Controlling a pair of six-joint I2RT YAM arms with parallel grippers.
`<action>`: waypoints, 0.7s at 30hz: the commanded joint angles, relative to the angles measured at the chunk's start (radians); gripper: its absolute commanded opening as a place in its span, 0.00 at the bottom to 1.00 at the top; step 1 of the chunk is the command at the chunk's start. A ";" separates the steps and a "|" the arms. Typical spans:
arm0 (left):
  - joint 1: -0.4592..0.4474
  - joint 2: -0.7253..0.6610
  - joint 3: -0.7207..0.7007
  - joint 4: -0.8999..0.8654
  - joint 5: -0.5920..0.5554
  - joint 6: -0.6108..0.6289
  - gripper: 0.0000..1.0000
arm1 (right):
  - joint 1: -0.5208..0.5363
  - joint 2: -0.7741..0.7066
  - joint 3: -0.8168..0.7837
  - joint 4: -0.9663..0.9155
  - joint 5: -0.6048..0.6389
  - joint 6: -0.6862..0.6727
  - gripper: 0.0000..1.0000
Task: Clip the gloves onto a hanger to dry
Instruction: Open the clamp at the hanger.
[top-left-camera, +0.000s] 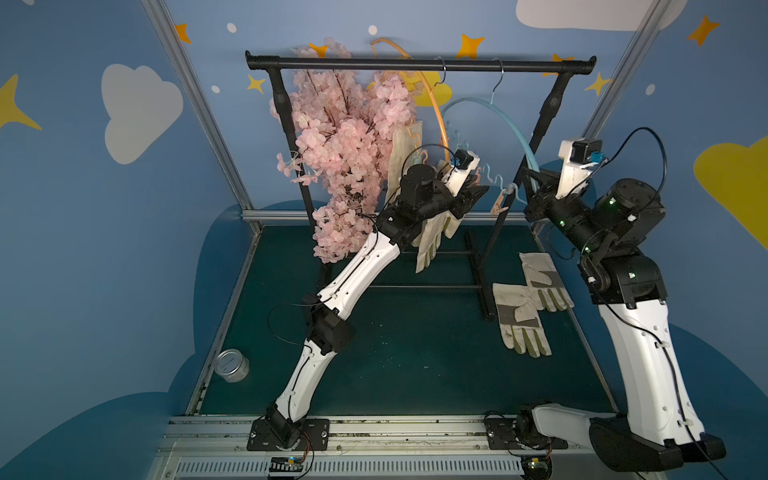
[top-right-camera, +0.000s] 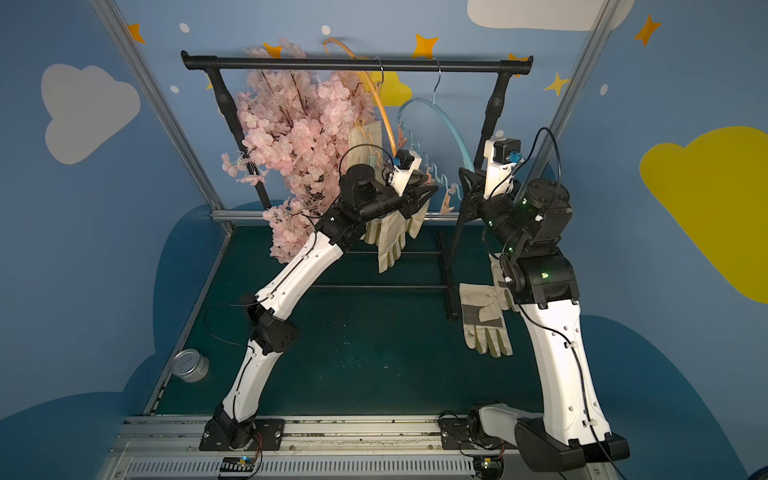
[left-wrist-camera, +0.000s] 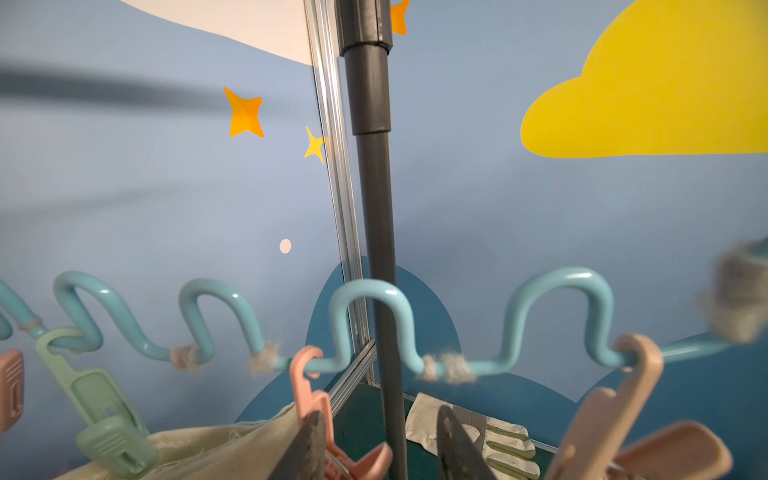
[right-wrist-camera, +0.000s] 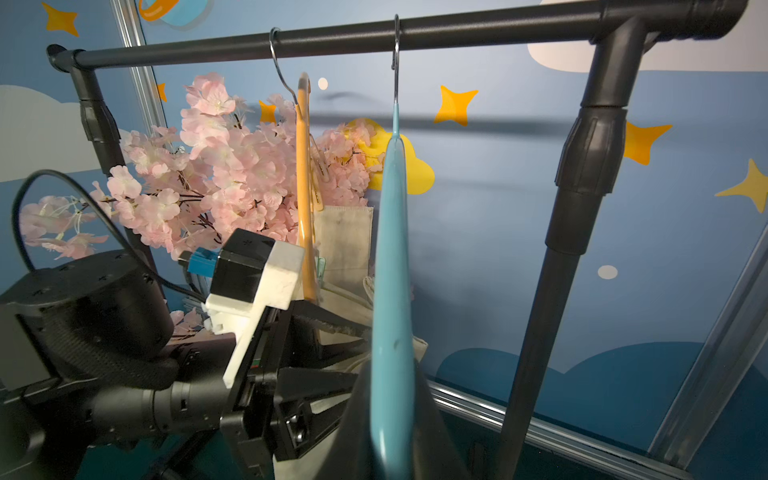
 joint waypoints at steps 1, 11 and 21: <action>0.010 0.026 0.027 0.009 -0.032 -0.005 0.50 | -0.002 -0.025 -0.004 0.057 -0.012 0.012 0.08; 0.007 0.026 0.024 0.027 -0.117 -0.005 0.58 | -0.005 -0.042 -0.015 0.052 -0.008 -0.006 0.06; 0.003 0.028 0.024 0.053 -0.066 -0.002 0.54 | -0.021 -0.045 -0.014 0.049 -0.020 -0.004 0.06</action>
